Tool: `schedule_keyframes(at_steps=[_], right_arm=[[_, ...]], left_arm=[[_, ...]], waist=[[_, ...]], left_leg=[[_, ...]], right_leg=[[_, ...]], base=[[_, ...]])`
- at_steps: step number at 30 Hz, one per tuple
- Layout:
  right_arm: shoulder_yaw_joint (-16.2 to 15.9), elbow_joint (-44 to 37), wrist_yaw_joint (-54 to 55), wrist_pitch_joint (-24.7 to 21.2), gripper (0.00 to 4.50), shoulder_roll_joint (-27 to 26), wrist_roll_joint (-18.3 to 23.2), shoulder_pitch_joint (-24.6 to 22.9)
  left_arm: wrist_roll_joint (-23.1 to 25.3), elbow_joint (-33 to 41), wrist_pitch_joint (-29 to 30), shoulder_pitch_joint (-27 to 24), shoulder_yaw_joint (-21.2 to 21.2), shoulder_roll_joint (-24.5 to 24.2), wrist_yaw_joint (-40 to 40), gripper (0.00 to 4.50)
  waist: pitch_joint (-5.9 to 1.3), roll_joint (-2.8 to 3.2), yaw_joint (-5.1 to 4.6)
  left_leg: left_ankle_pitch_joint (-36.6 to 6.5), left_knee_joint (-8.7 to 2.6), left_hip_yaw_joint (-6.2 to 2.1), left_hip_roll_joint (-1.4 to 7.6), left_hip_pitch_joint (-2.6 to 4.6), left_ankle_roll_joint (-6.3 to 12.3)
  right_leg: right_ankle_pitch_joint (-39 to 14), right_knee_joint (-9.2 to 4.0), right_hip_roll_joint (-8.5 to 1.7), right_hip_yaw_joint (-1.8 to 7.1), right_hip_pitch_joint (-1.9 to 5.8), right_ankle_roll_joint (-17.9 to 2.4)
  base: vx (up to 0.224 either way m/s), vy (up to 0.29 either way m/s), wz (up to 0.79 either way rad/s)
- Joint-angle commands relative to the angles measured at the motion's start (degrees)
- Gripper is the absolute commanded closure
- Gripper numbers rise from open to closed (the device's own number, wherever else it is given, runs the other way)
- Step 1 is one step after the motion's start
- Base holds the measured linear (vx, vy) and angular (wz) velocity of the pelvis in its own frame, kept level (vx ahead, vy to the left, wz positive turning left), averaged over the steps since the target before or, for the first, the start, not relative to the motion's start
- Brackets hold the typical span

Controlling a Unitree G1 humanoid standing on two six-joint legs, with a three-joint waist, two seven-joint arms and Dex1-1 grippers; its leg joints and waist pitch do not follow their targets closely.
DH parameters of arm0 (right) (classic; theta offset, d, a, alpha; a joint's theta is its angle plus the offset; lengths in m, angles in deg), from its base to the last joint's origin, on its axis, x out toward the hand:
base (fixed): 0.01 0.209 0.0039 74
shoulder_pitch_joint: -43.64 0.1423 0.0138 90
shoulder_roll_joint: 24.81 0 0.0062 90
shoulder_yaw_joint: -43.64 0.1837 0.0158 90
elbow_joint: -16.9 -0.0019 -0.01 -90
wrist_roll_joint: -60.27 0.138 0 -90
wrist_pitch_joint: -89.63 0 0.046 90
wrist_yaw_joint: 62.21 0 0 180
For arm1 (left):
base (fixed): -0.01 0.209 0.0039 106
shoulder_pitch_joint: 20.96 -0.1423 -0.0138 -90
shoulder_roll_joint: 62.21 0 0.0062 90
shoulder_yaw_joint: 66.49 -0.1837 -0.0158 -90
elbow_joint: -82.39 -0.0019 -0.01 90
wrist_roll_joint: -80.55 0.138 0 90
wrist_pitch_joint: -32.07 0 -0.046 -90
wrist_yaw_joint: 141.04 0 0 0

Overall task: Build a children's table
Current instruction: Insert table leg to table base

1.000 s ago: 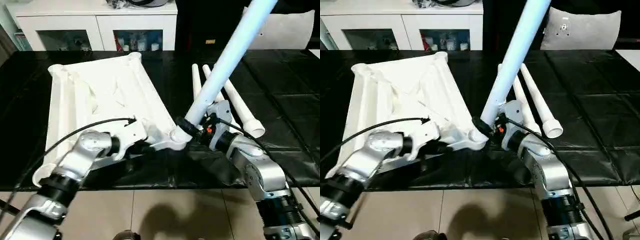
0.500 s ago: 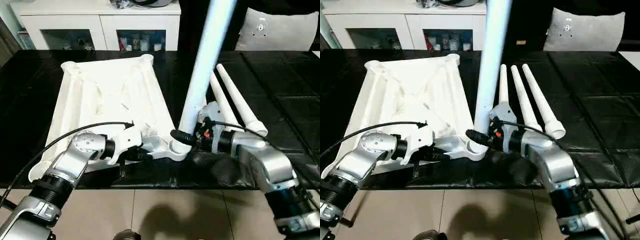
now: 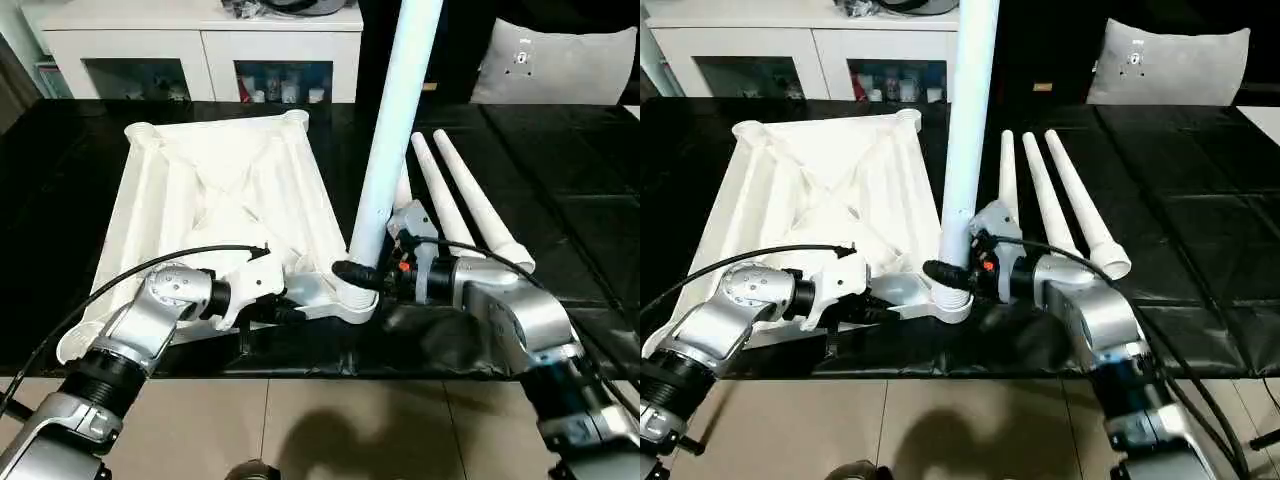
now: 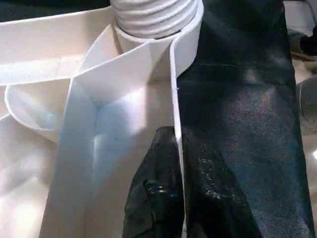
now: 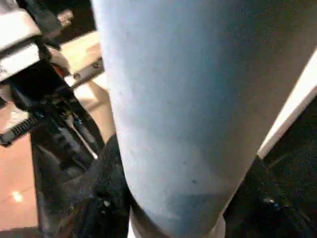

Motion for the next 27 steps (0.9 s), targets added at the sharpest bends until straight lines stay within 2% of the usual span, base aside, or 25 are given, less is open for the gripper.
schedule_keyframes(at_steps=[1,10,14,17,18,19,20,21,22,23,24,27], right_arm=[[-1.9,2.9,0.2,-0.1,2.59,0.0,-2.1,0.0],[-2.5,5.2,-1.7,0.9,2.59,0.5,-2.8,0.9],[-2.3,6.8,-1.8,2.2,2.59,-0.7,-2.7,1.2],[0.0,7.7,-1.6,2.9,2.59,-1.5,-0.9,-0.2],[0.3,7.8,-1.6,2.9,2.59,-1.6,-0.7,-0.3],[1.5,7.8,-1.8,3.0,2.59,-2.0,0.6,-1.0],[3.3,7.7,-2.0,2.9,2.59,-2.5,2.5,-2.2],[4.8,7.9,-1.8,3.1,2.59,-3.0,3.8,-3.7],[5.0,7.9,-1.7,3.2,2.59,-3.0,3.9,-3.9],[5.4,8.2,-1.4,3.6,2.59,-3.2,4.1,-4.9],[5.6,8.4,-1.2,4.1,2.59,-3.3,4.2,-5.6],[6.4,9.1,-0.8,5.9,2.59,-3.7,4.1,-7.2]], left_arm=[[0.9,1.0,-1.6,-0.3,-2.8,0.8,-2.3,4.50],[1.6,0.8,-2.0,-0.3,-2.8,0.9,-2.0,4.50],[1.7,0.8,-2.1,-0.2,-2.8,1.3,-1.5,4.50],[1.7,0.6,-2.0,-0.1,-2.3,1.6,-0.8,4.50],[1.7,0.5,-2.0,-0.1,-2.3,1.6,-0.7,4.50],[1.7,0.3,-2.0,-0.1,-2.1,1.7,-0.5,4.50],[1.6,-0.3,-2.1,-0.1,-1.8,1.9,-0.1,4.50],[1.6,-0.8,-2.1,0.0,-1.5,2.2,0.2,4.50],[1.6,-0.9,-2.1,0.0,-1.4,2.2,0.2,4.50],[1.5,-1.0,-2.0,0.0,-1.3,2.4,0.3,4.50],[1.3,-1.1,-1.9,0.0,-1.1,2.6,0.4,4.50],[1.2,-1.4,-1.7,0.1,-1.0,3.0,0.6,4.50]], waist=[[-3.76,-0.11,-0.20],[-3.94,-0.36,-0.23],[-3.79,-0.35,-0.25],[-3.84,-0.41,-0.22],[-3.82,-0.28,-0.16],[-3.89,-0.05,-0.10],[-3.90,-0.12,-0.12],[-3.91,0.20,-0.08],[-3.92,0.42,0.01],[-3.95,0.06,0.01],[-3.93,0.51,0.08],[-3.92,0.56,0.20]], left_leg=[[-9.8,-3.78,-0.75,2.91,1.76,0.28],[-10.6,-3.83,-0.79,2.96,1.89,-0.10],[-11.7,-3.93,-0.77,3.00,1.95,-0.24],[-11.9,-3.97,-0.77,3.05,1.97,-0.42],[-12.0,-3.98,-0.77,3.07,1.99,-0.42],[-12.1,-4.01,-0.87,3.06,2.00,-0.45],[-12.1,-4.03,-0.85,3.09,2.03,-0.42],[-12.7,-4.02,-0.85,3.06,2.04,-0.41],[-12.9,-4.01,-0.91,3.10,2.04,-0.53],[-13.0,-4.08,-0.88,3.02,2.02,-0.48],[-13.6,-4.16,-0.91,3.05,2.06,-0.58],[-14.1,-4.15,-0.89,3.07,2.01,-0.54]], right_leg=[[0.0,-4.25,-4.18,1.77,1.78,-13.9],[1.7,-4.17,-4.15,1.73,1.87,-14.2],[-0.3,-4.38,-4.21,1.73,1.75,-14.3],[-0.8,-4.37,-4.24,1.77,1.73,-14.2],[-0.6,-4.43,-4.24,1.81,1.65,-14.2],[-0.1,-4.31,-4.24,1.78,1.75,-14.2],[0.2,-4.35,-4.19,1.76,1.71,-14.2],[0.6,-4.48,-4.22,1.78,1.71,-14.3],[0.7,-4.42,-4.26,1.77,1.68,-14.4],[1.0,-4.43,-4.18,1.67,1.81,-14.5],[0.6,-4.54,-4.16,1.62,1.69,-14.4],[-1.0,-4.69,-4.42,1.70,1.67,-14.3]], base=[[0.000,0.000,0.00],[0.000,0.000,0.00],[0.000,0.000,0.00],[0.000,0.000,0.00],[0.000,0.000,0.00],[0.000,0.000,0.00],[0.000,0.000,0.00],[0.000,0.000,0.00],[0.000,0.000,0.00],[0.000,0.000,0.00],[0.000,0.000,0.00],[0.000,0.000,0.00]])
